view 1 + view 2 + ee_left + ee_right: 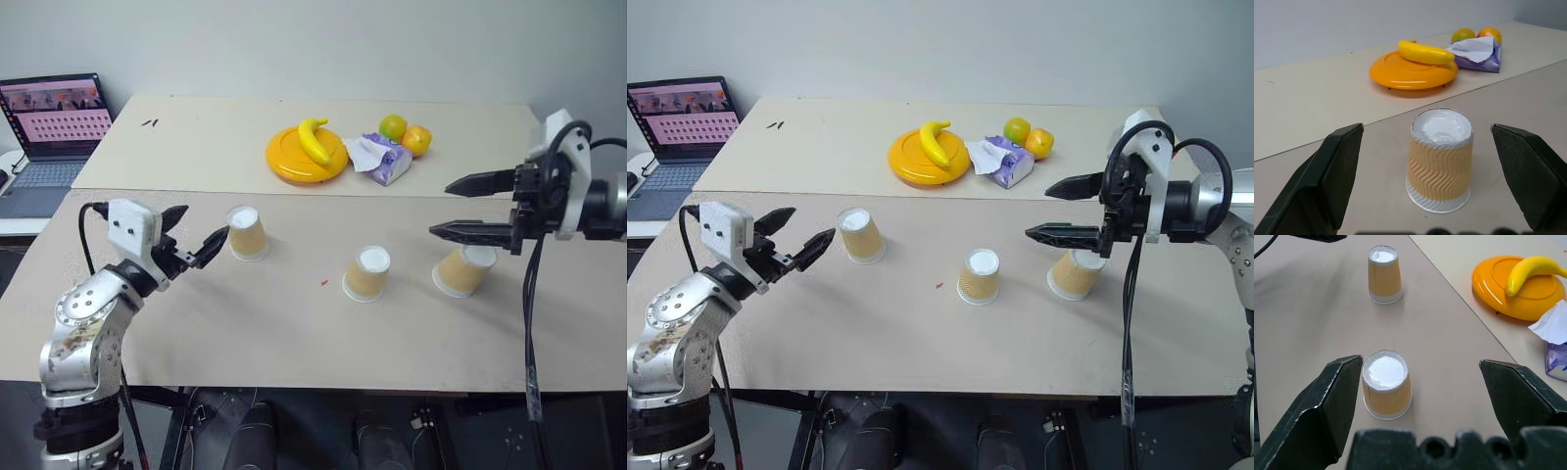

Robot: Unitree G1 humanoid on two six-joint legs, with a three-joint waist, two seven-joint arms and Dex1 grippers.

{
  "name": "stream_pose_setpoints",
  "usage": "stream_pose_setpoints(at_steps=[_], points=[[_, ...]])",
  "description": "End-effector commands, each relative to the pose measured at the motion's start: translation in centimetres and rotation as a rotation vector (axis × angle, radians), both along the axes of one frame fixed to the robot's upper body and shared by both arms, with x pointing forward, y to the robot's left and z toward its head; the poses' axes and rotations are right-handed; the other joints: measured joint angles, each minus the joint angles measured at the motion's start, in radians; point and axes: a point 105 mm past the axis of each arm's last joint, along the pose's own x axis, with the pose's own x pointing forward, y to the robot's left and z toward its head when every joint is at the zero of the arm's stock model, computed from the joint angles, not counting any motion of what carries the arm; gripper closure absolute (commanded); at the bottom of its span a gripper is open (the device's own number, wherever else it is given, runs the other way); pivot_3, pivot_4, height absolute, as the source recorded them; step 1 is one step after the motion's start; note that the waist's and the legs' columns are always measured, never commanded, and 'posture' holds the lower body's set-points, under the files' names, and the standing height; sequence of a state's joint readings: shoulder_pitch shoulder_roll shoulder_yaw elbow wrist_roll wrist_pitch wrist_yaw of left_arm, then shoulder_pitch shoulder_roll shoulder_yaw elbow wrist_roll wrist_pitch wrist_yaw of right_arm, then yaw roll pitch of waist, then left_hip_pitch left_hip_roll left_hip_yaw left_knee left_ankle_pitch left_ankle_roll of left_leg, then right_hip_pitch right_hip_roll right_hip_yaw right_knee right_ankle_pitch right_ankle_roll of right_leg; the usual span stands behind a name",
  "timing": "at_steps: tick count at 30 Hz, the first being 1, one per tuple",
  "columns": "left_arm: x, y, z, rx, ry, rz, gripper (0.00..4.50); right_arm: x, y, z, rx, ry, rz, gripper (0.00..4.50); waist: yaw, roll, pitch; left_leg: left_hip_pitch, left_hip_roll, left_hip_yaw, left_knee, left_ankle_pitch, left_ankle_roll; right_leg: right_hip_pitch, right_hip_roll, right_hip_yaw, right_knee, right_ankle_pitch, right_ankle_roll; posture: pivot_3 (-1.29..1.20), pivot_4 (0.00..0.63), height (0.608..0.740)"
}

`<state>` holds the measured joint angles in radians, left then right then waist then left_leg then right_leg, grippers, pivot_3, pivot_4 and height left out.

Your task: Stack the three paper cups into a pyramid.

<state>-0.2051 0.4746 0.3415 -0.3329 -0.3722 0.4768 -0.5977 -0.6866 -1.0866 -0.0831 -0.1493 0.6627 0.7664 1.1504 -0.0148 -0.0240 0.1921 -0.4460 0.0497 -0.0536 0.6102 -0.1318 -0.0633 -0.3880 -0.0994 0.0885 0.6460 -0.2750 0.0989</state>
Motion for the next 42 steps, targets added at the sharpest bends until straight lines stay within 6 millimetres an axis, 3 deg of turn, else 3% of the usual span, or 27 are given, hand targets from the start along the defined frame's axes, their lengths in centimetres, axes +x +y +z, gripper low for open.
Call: stream_pose_setpoints(at_steps=[1, 5, 9, 13, 18, 28, 32, 37, 42], points=[[0.5, -0.3, -0.6, -0.001, -0.032, 0.010, 0.03, -1.0, 0.5, 1.5, 0.057, -0.027, 0.053, 0.00, 0.000, 0.000, 0.000, 0.000, 0.000, 0.000, 0.000, 0.000, 0.000, 0.000, 0.000, 0.000, 0.000, 0.000, 0.000, 0.00, 0.150, 0.732], [1.3, -0.4, -1.7, -0.001, -0.026, 0.014, 0.03, -1.9, 1.0, 2.5, 0.154, -0.008, 0.104, 0.00, 0.000, 0.000, 0.000, 0.000, 0.000, 0.000, 0.000, 0.000, 0.000, 0.000, 0.000, 0.000, 0.000, 0.000, 0.000, 0.00, 0.150, 0.732], [3.1, -1.9, -3.7, 0.011, -0.020, -0.009, 0.03, -2.8, 1.5, 2.8, 0.172, -0.003, 0.126, 0.00, 0.003, 0.000, 0.000, 0.000, 0.000, 0.000, 0.000, 0.000, 0.000, 0.000, 0.000, 0.000, 0.000, 0.000, 0.000, 0.00, 0.150, 0.732], [4.1, -2.9, -4.2, -0.028, -0.031, -0.025, 0.03, -3.0, 1.4, 3.1, 0.165, -0.007, 0.110, 0.00, 0.002, 0.000, 0.000, 0.000, 0.000, 0.000, 0.001, 0.000, 0.000, 0.001, 0.000, 0.000, 0.000, 0.000, 0.000, 0.00, 0.150, 0.732], [4.9, -4.5, -3.6, -0.057, -0.067, -0.073, 0.03, -3.2, 1.0, 3.4, 0.152, -0.016, 0.088, 0.00, 0.001, 0.000, 0.000, 0.000, 0.000, 0.000, 0.000, 0.000, 0.000, 0.000, 0.000, 0.000, 0.000, 0.000, 0.000, 0.00, 0.150, 0.732], [6.1, -4.6, -1.7, -0.074, -0.125, -0.058, 0.03, -3.0, 0.5, 2.9, 0.138, -0.023, 0.051, 0.00, -0.001, 0.000, 0.000, 0.000, 0.000, 0.000, 0.000, 0.000, 0.000, 0.000, 0.000, 0.000, 0.000, 0.000, 0.000, 0.00, 0.150, 0.732], [6.0, -4.8, -2.2, -0.063, -0.094, -0.080, 1.20, -2.8, 0.1, 2.5, 0.126, -0.027, 0.030, 0.00, 0.000, 0.000, 0.000, 0.000, 0.000, 0.000, 0.000, 0.000, 0.000, 0.000, 0.000, 0.000, 0.000, 0.000, 0.000, 0.00, 0.150, 0.732], [5.8, -4.8, -1.4, -0.066, -0.110, -0.094, 1.20, -2.8, -0.5, 2.4, 0.130, -0.029, 0.021, 0.00, 0.000, 0.000, 0.000, 0.000, 0.000, 0.000, 0.000, 0.000, 0.000, 0.000, 0.000, 0.000, 0.000, 0.000, 0.000, 0.00, 0.150, 0.732], [4.5, -7.3, 0.5, -0.051, -0.127, -0.267, 1.20, -2.8, -0.9, 2.0, 0.133, -0.027, 0.012, 0.00, 0.000, 0.000, 0.000, 0.000, 0.000, 0.000, 0.000, 0.000, 0.000, 0.000, 0.000, 0.000, 0.000, 0.000, 0.000, 0.00, 0.150, 0.732]])
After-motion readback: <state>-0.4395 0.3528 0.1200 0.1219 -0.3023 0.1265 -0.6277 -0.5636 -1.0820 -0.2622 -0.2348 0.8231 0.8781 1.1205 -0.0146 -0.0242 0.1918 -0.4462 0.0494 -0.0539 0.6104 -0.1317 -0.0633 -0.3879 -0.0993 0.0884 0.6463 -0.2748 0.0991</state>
